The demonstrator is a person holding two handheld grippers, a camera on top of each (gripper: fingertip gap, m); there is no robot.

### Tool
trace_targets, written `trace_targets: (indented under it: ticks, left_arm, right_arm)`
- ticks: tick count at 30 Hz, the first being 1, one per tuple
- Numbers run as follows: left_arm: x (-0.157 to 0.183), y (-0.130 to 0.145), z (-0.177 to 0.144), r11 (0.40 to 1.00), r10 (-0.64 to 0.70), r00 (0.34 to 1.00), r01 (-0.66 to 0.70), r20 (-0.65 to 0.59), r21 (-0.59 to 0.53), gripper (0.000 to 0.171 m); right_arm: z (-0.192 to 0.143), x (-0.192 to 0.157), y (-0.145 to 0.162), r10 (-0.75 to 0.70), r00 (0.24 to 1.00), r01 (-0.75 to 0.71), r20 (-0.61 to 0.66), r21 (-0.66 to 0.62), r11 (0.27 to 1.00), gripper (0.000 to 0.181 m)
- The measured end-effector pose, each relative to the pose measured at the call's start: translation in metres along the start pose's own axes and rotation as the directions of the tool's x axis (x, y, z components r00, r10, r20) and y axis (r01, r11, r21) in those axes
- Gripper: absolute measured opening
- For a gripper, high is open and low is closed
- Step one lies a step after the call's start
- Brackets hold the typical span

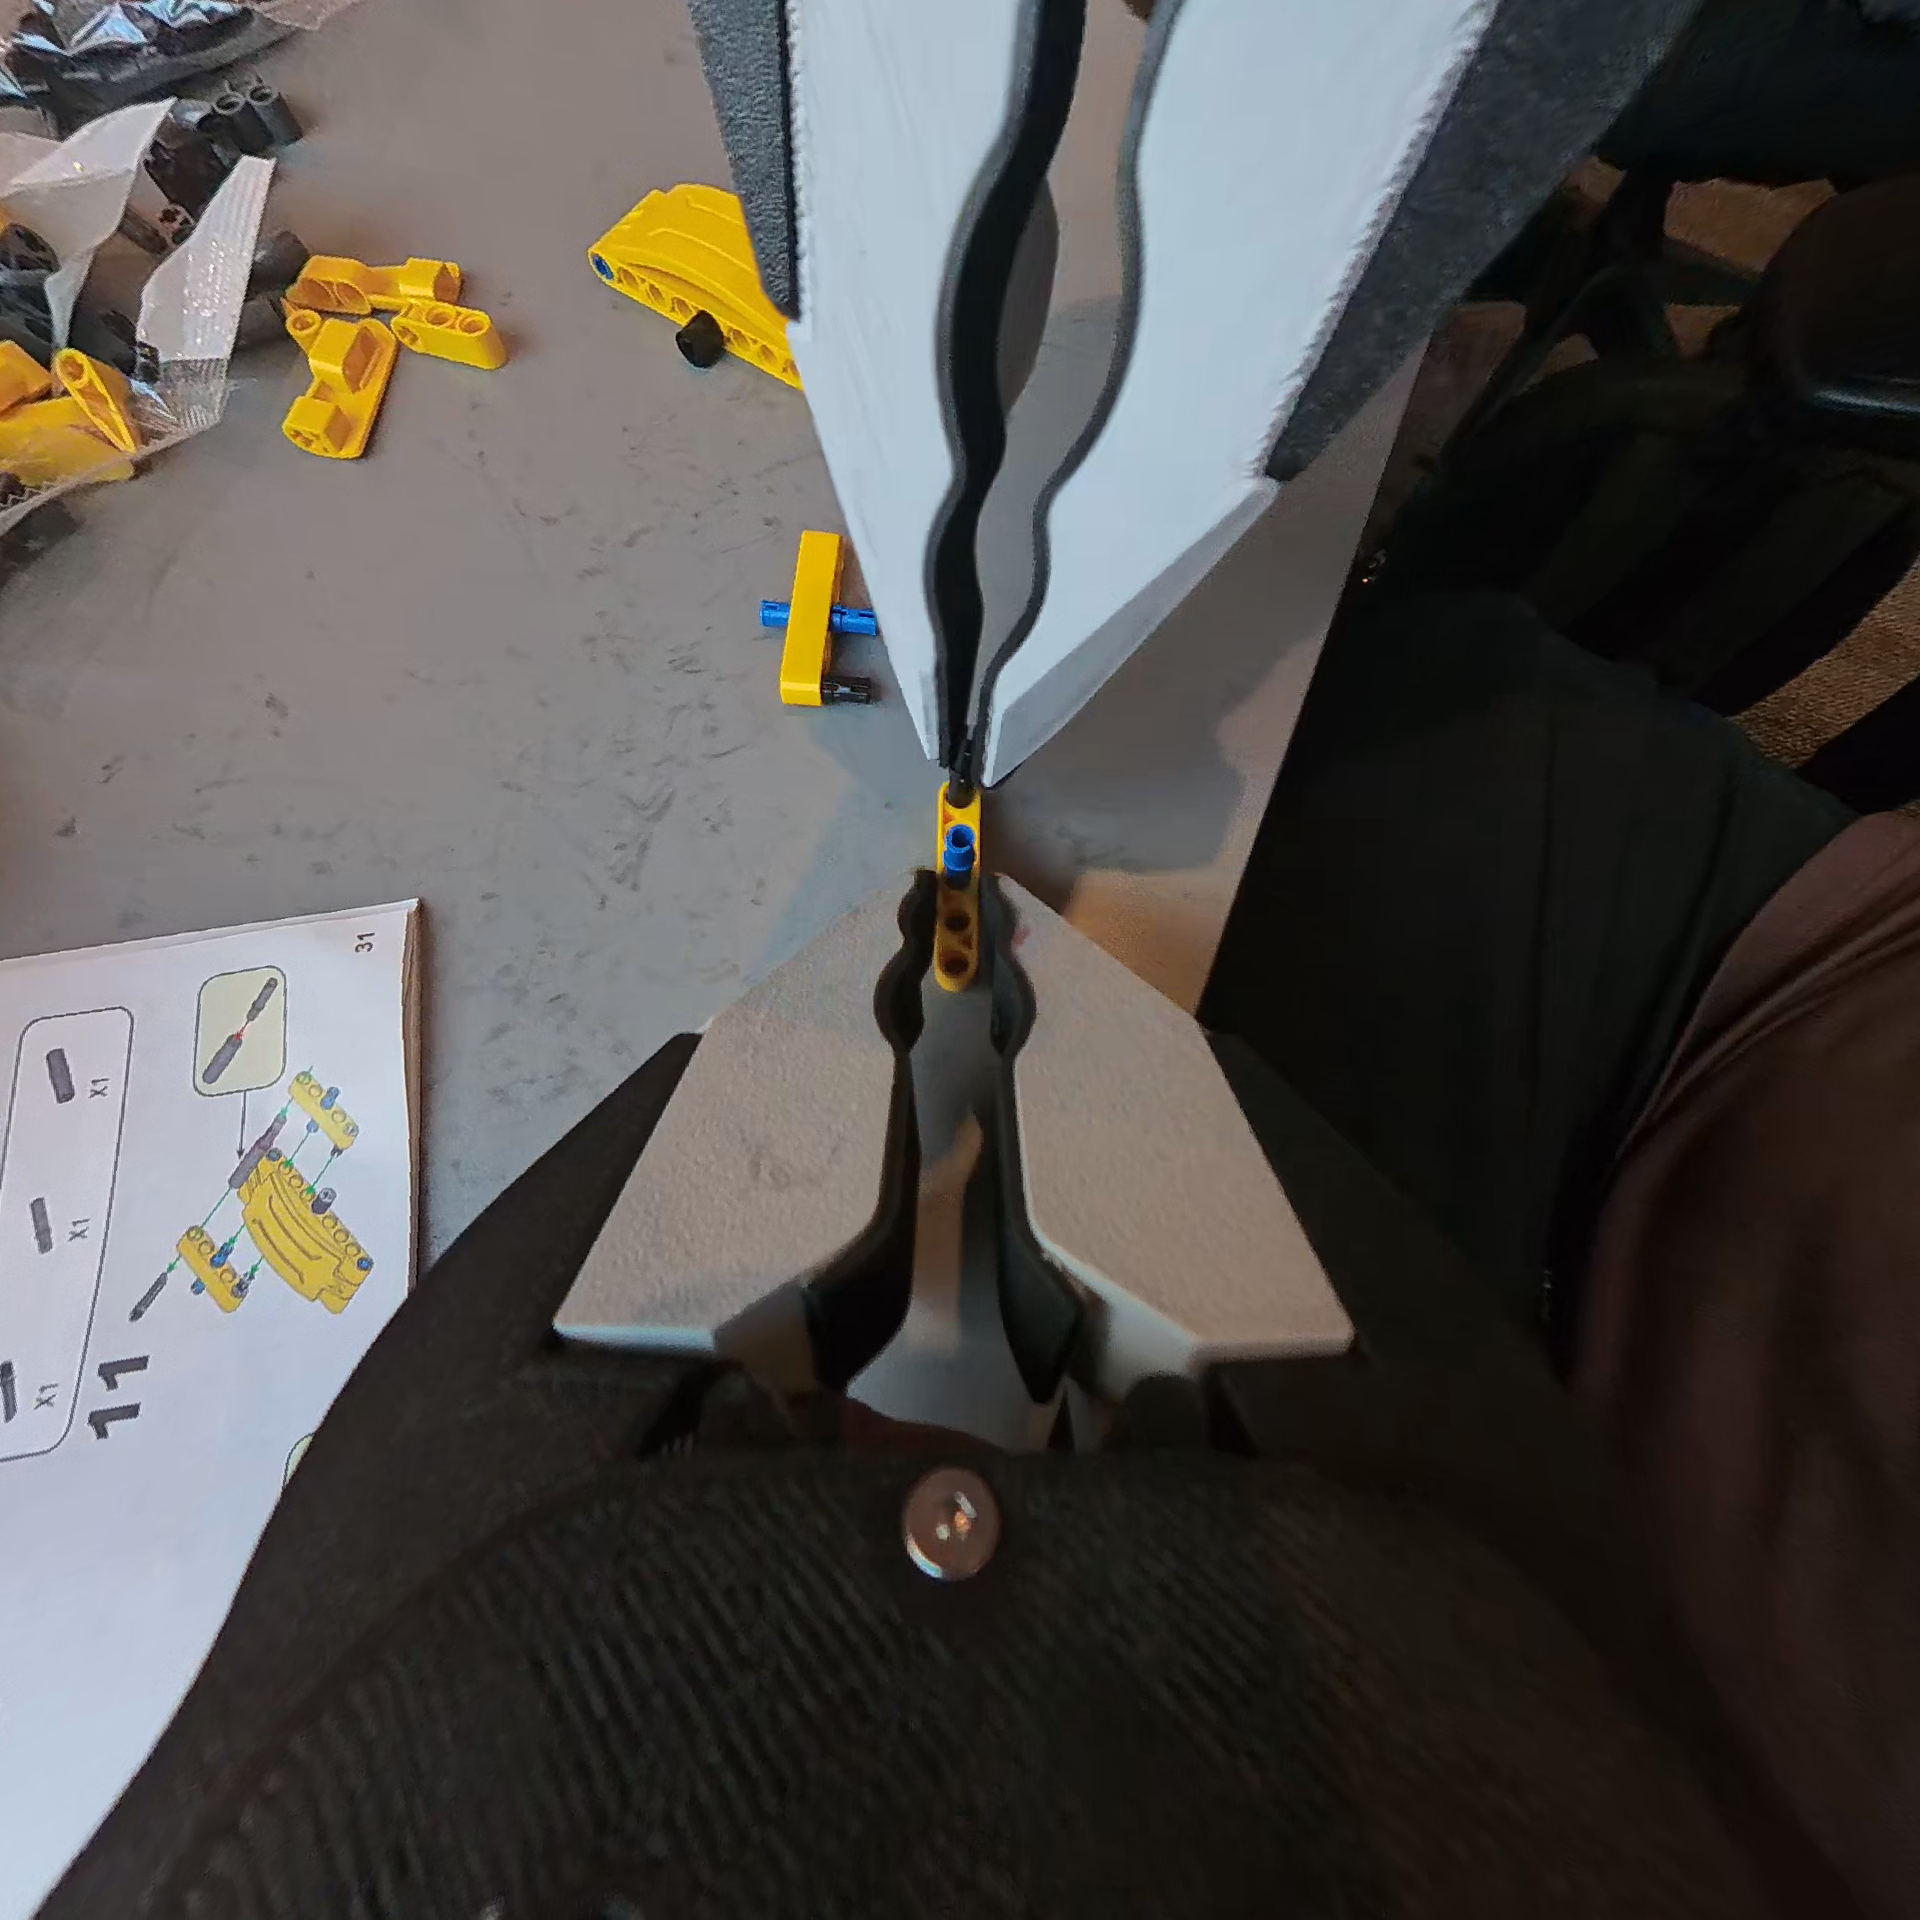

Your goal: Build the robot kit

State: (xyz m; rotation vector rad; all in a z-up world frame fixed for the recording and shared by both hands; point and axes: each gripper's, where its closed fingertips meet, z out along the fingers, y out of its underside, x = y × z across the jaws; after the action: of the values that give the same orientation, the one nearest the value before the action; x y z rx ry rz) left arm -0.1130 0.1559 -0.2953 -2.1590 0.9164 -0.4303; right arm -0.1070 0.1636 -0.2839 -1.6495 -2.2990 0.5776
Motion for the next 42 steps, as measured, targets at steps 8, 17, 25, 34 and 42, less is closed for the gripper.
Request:
trace_targets:
  ticks: [8,17,25,34,42]
  left_arm:
    - [0.0,0.0,0.0,1.0,0.001,1.0,-0.001,0.004,0.0,0.005]
    - [0.0,0.0,0.0,1.0,0.014,1.0,-0.014,0.015,0.001,0.005]
    - [0.0,0.0,0.0,1.0,0.021,1.0,-0.021,0.023,0.002,0.005]
    - [0.0,0.0,0.0,1.0,0.017,1.0,-0.017,0.021,0.002,0.005]
    - [0.0,0.0,0.0,1.0,0.014,1.0,-0.014,0.02,0.003,0.005]
  right_arm:
    - [0.001,0.001,-0.002,0.158,0.982,-0.155,0.105,-0.039,0.987,0.004]
    - [0.001,0.001,-0.001,0.227,0.969,-0.209,0.099,-0.168,0.963,0.004]
    - [0.004,0.003,-0.003,0.24,0.969,-0.226,0.059,-0.182,0.957,0.004]
    - [0.008,0.001,0.001,0.03,0.998,-0.035,-0.058,-0.092,0.995,0.004]
    - [-0.012,0.006,-0.004,0.125,0.99,-0.114,-0.06,0.158,0.981,0.0]
